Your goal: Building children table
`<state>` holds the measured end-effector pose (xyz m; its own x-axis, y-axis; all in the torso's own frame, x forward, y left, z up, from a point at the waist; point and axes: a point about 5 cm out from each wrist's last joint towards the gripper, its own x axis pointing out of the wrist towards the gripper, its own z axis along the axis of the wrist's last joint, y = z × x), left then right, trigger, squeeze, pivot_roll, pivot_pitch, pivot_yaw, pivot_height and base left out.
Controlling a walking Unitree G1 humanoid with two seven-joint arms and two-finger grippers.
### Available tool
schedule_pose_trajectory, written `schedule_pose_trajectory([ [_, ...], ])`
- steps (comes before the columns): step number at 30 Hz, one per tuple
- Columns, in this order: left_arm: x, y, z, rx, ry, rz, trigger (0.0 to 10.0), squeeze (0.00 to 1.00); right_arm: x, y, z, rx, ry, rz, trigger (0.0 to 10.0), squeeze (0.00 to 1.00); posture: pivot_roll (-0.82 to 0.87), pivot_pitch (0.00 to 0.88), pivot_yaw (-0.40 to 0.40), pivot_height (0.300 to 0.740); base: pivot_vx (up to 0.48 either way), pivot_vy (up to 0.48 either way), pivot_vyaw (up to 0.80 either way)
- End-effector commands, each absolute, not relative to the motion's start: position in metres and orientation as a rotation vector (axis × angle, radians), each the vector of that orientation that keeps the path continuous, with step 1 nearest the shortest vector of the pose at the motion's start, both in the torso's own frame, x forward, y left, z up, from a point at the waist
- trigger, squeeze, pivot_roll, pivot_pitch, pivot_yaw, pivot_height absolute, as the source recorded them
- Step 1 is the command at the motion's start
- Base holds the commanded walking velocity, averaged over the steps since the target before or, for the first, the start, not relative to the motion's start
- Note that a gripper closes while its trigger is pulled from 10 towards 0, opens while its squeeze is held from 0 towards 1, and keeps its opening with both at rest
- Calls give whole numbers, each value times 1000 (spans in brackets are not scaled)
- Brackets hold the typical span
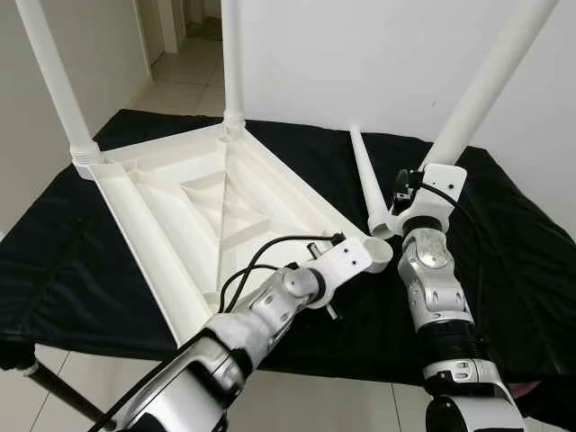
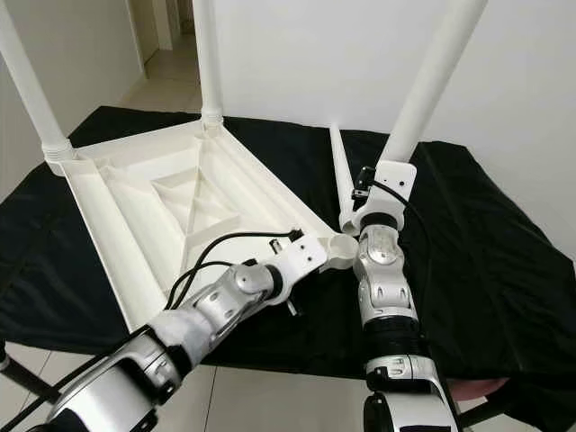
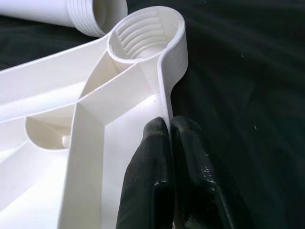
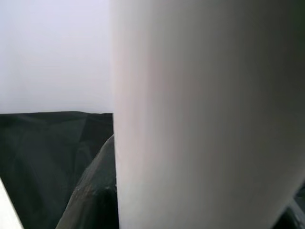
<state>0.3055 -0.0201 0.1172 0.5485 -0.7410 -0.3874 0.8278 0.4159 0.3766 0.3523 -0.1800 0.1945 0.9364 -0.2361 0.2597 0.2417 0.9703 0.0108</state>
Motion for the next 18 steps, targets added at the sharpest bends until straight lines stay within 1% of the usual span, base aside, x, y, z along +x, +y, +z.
schedule_pose_trajectory([
  [1, 285, -7, 91, 636, 333, -1254, 0, 0, 354, -182, 198, -23, -267, -253, 10000, 0, 19, 0, -50, 740, 0, 0, 0],
  [2, 283, -3, 90, 647, 338, -1267, 0, 0, 354, -182, 198, -23, -267, -253, 10000, 0, 19, 0, -50, 740, 0, 0, 0],
  [4, 283, -3, 90, 647, 338, -1267, 0, 0, 354, -182, 198, -23, -267, -253, 10000, 0, 19, 0, -50, 740, 0, 0, 0],
  [6, 278, 12, 91, 671, 340, -1296, 0, 0, 355, -181, 198, -23, -266, -248, 10000, 0, 22, 0, -54, 740, 0, 0, 0],
  [7, 278, 12, 91, 671, 340, -1296, 0, 0, 355, -181, 198, -23, -266, -248, 10000, 0, 22, 0, -54, 740, 0, 0, 0],
  [9, 275, 28, 100, 660, 336, -1298, 0, 0, 355, -180, 198, -25, -266, -241, 10000, 0, 26, 0, -58, 740, 0, 0, 0],
  [14, 272, 44, 112, 636, 331, -1285, 0, 0, 355, -179, 198, -27, -265, -236, 10000, 0, 30, 0, -67, 740, 0, 0, 0],
  [15, 272, 44, 112, 636, 331, -1285, 0, 0, 355, -179, 198, -27, -265, -236, 10000, 0, 30, 0, -67, 740, 0, 0, 0],
  [17, 272, 54, 115, 640, 338, -1253, 431, 0, 356, -178, 198, -29, -263, -229, 10000, 0, 34, 0, -73, 740, 0, 0, 0],
  [18, 274, 56, 116, 647, 341, -1226, 4549, 0, 357, -178, 198, -29, -261, -225, 10000, 0, 36, 0, -76, 740, 0, 0, 0],
])
